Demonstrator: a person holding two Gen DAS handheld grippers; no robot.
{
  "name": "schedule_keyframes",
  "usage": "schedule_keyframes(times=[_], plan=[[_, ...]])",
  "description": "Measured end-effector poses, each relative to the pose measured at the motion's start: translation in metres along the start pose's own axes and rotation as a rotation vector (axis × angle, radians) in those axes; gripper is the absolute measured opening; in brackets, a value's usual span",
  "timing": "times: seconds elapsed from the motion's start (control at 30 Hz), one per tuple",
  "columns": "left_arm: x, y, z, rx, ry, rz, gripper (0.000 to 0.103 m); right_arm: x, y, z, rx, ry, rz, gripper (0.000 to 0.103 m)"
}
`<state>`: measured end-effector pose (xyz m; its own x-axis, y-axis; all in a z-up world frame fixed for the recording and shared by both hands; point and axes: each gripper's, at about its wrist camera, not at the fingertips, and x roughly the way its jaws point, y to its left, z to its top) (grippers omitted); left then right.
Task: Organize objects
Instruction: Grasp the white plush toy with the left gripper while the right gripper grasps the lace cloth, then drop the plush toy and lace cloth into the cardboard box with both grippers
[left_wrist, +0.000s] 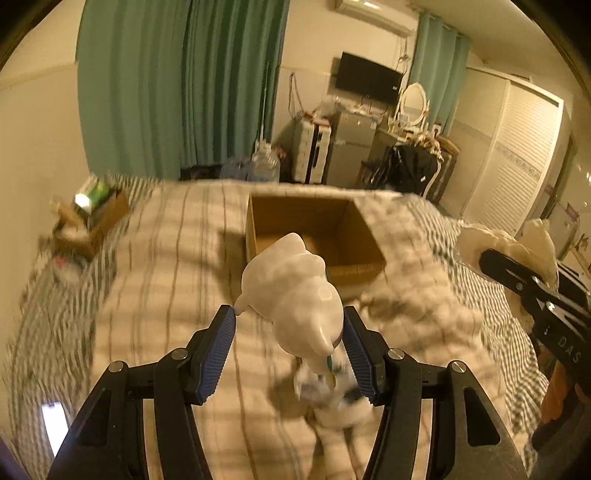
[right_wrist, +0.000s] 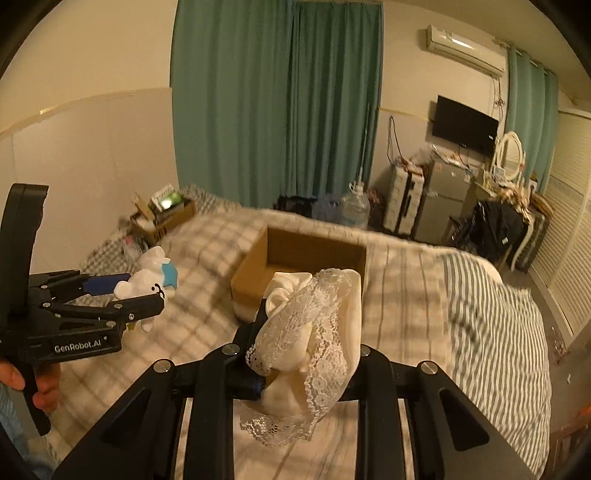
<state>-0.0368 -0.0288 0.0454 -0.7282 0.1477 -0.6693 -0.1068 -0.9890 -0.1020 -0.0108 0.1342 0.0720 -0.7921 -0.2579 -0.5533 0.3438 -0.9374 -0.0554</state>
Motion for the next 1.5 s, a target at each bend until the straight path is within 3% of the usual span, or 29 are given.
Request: schedule_keyframes(times=[0.23, 0.47, 0.73, 0.93, 0.97, 1.0, 1.03, 1.1, 1.27, 1.5], plan=[[0.027, -0.005, 0.078, 0.038, -0.062, 0.025, 0.060, 0.047, -0.027, 0.077, -0.005, -0.008, 0.003, 0.023], [0.107, -0.007, 0.134, 0.045, -0.048, -0.013, 0.060, 0.133, -0.053, 0.121, 0.005, 0.052, -0.012, 0.023], [0.220, 0.003, 0.132, 0.066, 0.039, -0.017, 0.060, 0.246, -0.084, 0.094, 0.047, 0.164, 0.006, 0.017], [0.268, 0.004, 0.111, 0.103, 0.081, -0.024, 0.060, 0.302, -0.104, 0.060, 0.084, 0.200, 0.034, 0.020], [0.271, 0.003, 0.108, 0.108, 0.083, -0.031, 0.061, 0.304, -0.107, 0.056, 0.095, 0.197, 0.041, 0.021], [0.273, 0.003, 0.106, 0.113, 0.086, -0.030, 0.063, 0.307, -0.110, 0.053, 0.113, 0.193, 0.041, 0.029], [0.274, 0.004, 0.105, 0.118, 0.085, -0.025, 0.069, 0.308, -0.115, 0.050, 0.138, 0.186, 0.042, 0.042], [0.274, 0.003, 0.104, 0.119, 0.083, 0.009, 0.087, 0.306, -0.122, 0.049, 0.171, 0.173, 0.048, 0.051], [0.242, -0.001, 0.109, 0.105, 0.053, 0.007, 0.090, 0.269, -0.126, 0.066, 0.177, 0.123, 0.015, 0.061], [0.151, -0.004, 0.114, 0.079, -0.015, 0.037, 0.100, 0.157, -0.110, 0.092, 0.106, 0.068, -0.059, 0.073]])
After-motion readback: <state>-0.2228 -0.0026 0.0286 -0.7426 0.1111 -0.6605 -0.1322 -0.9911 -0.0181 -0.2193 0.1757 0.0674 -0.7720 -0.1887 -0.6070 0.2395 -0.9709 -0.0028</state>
